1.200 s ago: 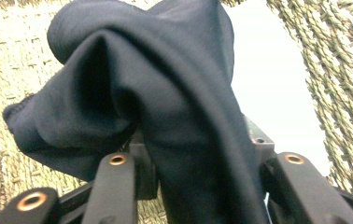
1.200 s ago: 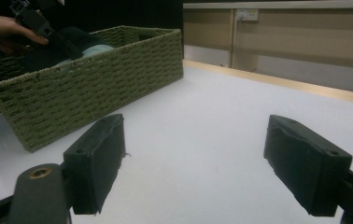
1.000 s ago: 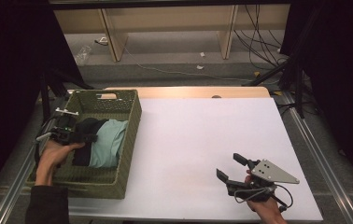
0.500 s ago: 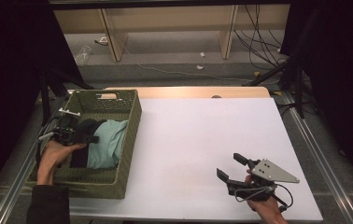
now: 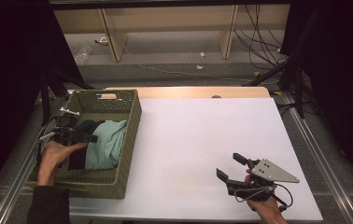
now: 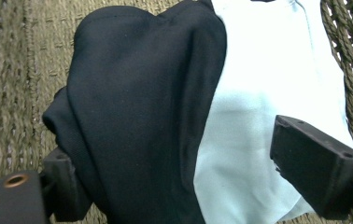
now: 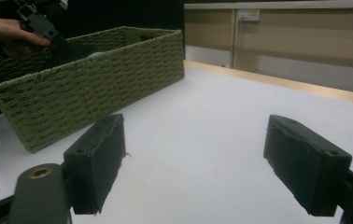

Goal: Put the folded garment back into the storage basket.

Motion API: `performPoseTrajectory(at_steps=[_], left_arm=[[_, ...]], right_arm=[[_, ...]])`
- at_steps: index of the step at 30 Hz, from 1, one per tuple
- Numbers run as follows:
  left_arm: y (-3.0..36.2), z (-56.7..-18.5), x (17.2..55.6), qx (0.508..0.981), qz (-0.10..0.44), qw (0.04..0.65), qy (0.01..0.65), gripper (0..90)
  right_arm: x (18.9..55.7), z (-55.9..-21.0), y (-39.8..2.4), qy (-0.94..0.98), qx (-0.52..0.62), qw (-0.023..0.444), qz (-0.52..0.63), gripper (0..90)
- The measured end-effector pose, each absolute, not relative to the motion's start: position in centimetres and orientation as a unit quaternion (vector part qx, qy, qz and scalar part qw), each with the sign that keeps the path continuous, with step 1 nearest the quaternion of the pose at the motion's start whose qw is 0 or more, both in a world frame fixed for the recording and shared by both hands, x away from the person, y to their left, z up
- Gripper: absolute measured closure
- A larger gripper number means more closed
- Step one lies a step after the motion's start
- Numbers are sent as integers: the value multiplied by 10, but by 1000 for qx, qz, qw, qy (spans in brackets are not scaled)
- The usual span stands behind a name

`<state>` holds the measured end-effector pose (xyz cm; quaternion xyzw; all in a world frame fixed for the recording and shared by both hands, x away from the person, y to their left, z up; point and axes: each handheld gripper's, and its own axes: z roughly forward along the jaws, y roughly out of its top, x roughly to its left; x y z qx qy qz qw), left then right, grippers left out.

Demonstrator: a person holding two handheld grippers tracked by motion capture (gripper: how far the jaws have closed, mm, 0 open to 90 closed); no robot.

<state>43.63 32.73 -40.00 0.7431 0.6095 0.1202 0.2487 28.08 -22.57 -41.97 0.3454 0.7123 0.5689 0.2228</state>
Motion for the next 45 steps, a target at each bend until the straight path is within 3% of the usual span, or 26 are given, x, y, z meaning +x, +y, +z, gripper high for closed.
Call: performPoseTrajectory(at_steps=[31,45], left_arm=[[326,-367,424,723,192,257,612,54],[297,-349,418,716,213,345,568,65]], right_arm=[[281,-420,-224,715,344,222,567,216],[281,-420,-224,715,343,222,567,216]])
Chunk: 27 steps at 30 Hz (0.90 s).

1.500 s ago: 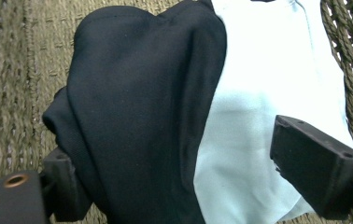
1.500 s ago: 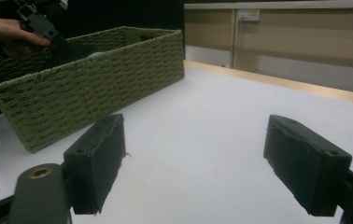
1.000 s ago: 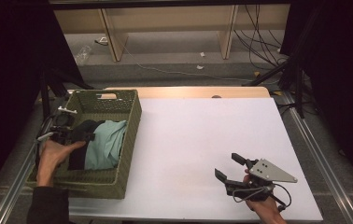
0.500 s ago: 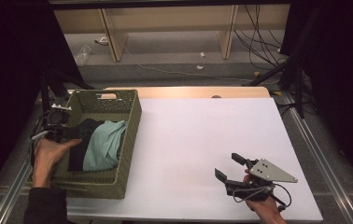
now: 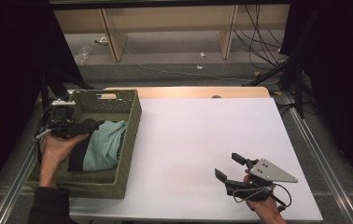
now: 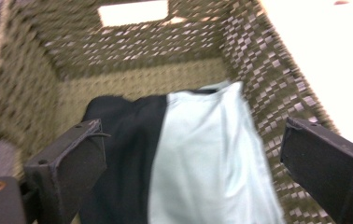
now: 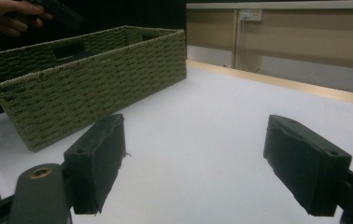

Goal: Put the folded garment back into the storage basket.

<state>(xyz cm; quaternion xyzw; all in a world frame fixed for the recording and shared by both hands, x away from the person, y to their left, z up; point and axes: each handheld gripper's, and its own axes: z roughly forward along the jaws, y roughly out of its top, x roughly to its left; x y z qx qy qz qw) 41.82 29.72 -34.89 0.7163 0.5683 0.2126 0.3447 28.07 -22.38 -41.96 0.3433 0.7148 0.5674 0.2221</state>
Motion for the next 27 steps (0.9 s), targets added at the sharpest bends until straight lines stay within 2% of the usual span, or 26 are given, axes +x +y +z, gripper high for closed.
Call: performPoseTrajectory(at_steps=[27], left_arm=[[240,-344,411,713,226,453,486,123]], right_arm=[[280,-419,-224,715,343,222,568,216]])
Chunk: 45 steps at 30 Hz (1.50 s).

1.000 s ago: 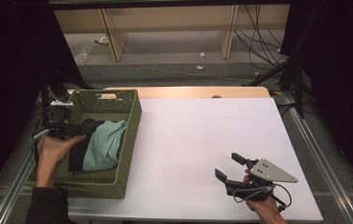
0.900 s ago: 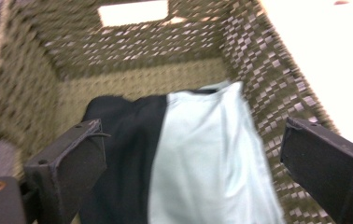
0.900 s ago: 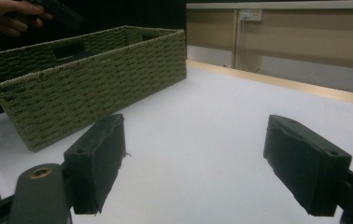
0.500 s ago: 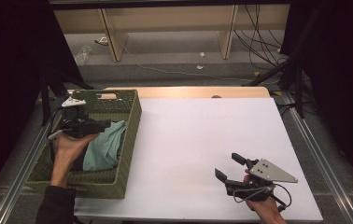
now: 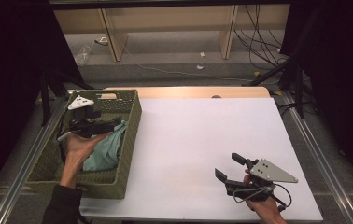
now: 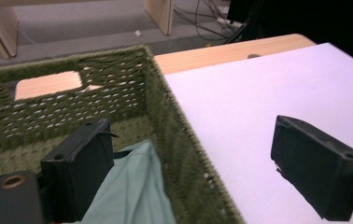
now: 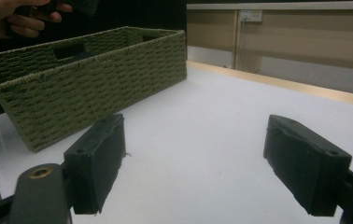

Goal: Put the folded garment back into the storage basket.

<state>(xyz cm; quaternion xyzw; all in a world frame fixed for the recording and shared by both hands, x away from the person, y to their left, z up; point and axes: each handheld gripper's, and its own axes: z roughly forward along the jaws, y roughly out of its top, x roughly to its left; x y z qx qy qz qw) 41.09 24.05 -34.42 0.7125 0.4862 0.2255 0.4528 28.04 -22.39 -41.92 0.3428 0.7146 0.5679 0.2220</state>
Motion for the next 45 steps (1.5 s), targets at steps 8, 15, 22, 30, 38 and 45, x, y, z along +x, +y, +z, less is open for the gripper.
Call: performPoseTrajectory(at_steps=[8,15,22,30,38,45], left_arm=[[222,-342,406,710,216,491,457,111],[201,-342,400,718,206,505,433,111],[178,-344,393,726,214,512,405,111],[164,-344,386,721,208,536,387,114],[151,-346,381,720,191,552,375,117],[138,-350,375,719,187,565,359,118]], right_arm=[[280,-419,-224,715,343,221,568,216],[281,-420,-224,715,342,221,568,216],[280,-419,-224,715,343,221,568,216],[280,-419,-224,715,343,221,568,216],[280,-419,-224,714,343,222,569,216],[280,-419,-224,714,342,222,569,216]])
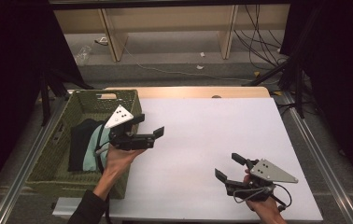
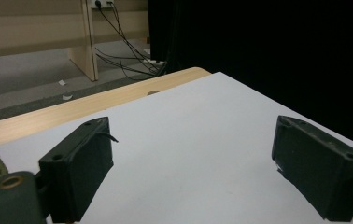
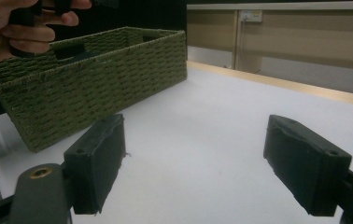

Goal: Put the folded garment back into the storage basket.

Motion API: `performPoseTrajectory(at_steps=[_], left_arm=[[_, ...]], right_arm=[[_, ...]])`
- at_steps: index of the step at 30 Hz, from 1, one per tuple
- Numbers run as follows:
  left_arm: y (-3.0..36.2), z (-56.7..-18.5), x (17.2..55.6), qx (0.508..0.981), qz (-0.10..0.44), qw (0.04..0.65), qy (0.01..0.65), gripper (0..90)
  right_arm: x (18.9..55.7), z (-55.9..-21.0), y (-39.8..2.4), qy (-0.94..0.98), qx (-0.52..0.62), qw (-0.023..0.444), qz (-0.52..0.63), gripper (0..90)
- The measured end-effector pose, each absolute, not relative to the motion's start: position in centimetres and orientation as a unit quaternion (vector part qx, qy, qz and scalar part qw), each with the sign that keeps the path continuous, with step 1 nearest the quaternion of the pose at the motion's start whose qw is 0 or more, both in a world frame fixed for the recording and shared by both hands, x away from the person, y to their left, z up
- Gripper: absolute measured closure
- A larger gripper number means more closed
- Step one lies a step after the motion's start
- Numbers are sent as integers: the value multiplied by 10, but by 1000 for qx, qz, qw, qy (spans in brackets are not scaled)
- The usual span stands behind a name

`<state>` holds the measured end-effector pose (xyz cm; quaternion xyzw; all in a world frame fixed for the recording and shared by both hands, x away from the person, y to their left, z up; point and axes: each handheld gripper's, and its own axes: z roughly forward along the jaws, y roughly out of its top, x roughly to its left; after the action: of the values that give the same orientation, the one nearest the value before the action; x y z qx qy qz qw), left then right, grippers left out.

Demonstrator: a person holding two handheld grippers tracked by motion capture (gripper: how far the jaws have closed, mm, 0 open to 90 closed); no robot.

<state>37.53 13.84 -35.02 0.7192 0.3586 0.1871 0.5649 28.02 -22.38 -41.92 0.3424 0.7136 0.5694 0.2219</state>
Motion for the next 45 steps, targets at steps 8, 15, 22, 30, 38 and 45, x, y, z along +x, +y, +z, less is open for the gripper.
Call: performPoseTrajectory(at_steps=[8,15,22,30,38,45], left_arm=[[127,-355,369,723,184,573,340,121],[116,-360,361,726,182,579,323,122],[107,-363,355,728,186,584,309,123],[106,-372,351,726,194,587,301,124],[105,-380,346,725,197,591,295,126],[102,-387,340,725,199,593,287,129]], right_arm=[[280,-419,-224,713,342,222,570,216],[280,-419,-224,713,342,222,570,216],[280,-419,-224,713,343,222,570,216],[280,-419,-224,714,342,222,569,216],[280,-420,-224,714,342,223,569,216],[280,-420,-224,714,342,223,569,216]])
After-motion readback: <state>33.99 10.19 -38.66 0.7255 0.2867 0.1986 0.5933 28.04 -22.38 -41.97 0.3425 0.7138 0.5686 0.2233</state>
